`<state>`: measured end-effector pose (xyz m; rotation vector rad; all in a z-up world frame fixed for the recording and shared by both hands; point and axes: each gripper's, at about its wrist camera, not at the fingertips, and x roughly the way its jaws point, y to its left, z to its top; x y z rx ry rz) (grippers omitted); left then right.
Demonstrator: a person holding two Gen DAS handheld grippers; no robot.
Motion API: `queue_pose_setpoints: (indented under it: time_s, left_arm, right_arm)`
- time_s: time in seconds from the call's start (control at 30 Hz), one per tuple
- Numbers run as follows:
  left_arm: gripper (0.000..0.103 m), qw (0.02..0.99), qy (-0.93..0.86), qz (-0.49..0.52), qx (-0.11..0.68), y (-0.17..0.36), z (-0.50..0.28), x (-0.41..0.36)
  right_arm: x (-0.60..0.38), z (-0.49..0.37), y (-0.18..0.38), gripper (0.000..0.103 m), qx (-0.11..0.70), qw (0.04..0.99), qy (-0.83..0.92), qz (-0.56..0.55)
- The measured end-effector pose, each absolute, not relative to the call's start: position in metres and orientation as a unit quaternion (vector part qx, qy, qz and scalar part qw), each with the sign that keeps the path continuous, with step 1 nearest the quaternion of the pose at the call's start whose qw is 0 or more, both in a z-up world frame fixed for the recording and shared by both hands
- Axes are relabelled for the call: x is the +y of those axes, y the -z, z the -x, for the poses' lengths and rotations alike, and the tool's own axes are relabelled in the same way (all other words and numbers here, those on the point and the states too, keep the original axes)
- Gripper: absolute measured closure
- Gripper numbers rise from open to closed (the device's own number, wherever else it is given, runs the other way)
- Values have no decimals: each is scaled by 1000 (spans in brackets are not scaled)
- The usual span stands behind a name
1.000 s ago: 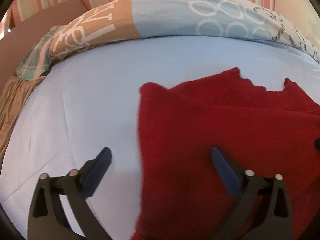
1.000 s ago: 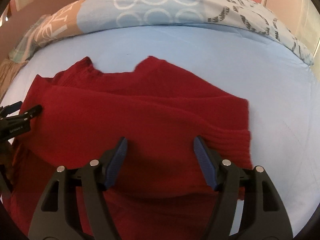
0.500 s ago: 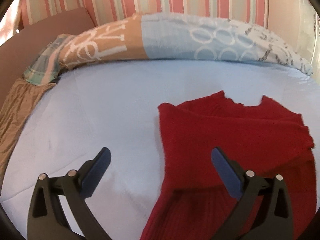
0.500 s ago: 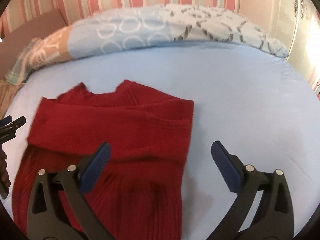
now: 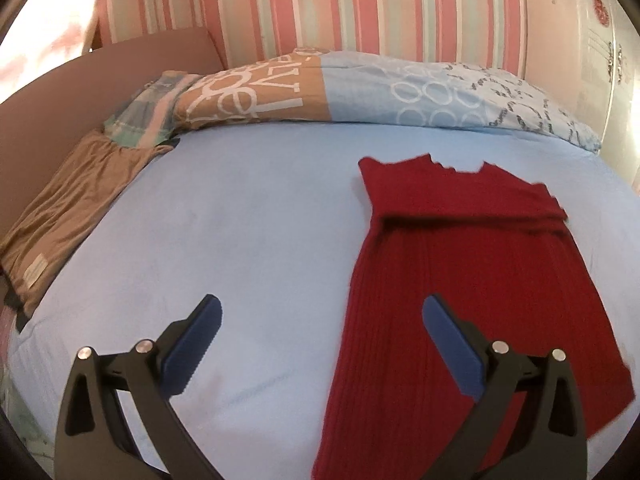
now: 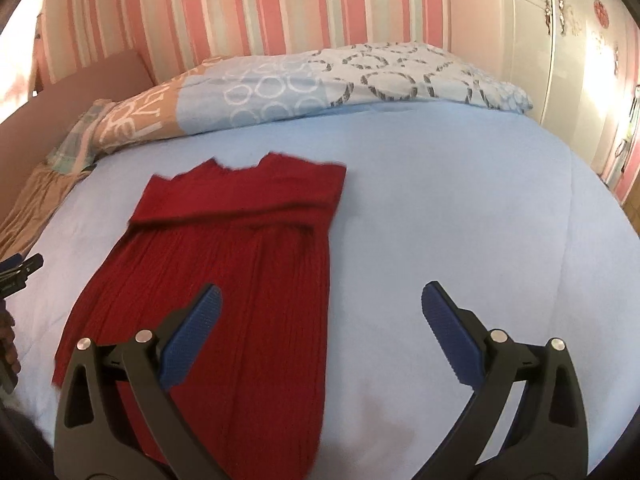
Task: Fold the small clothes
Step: 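Grasp the red sweater's hem with the right gripper while the left gripper grasps it too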
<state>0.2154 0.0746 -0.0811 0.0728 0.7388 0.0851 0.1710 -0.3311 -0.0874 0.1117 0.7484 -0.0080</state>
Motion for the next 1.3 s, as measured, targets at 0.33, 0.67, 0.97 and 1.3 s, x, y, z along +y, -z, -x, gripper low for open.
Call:
queue_pose_setpoints:
  time_s: [0.33,0.67,0.97,1.3]
  left_arm:
    - [2,922,-51,-20,383,113,-131,87]
    - [2,913,-47,-8,405,129,-114,86]
    - [2,906,-41,-16,421,144,-110,86]
    - [2,903,9,12,429,154,-113,75]
  right_arm:
    - [-313,-82,132,20,400,913,3,-74]
    - [-305,-86,178,35,446,886,-2,-123]
    - [-297,-84,193,95,466,874,-35,-133]
    - [-301,-82,191,95,465,874,-41,-131]
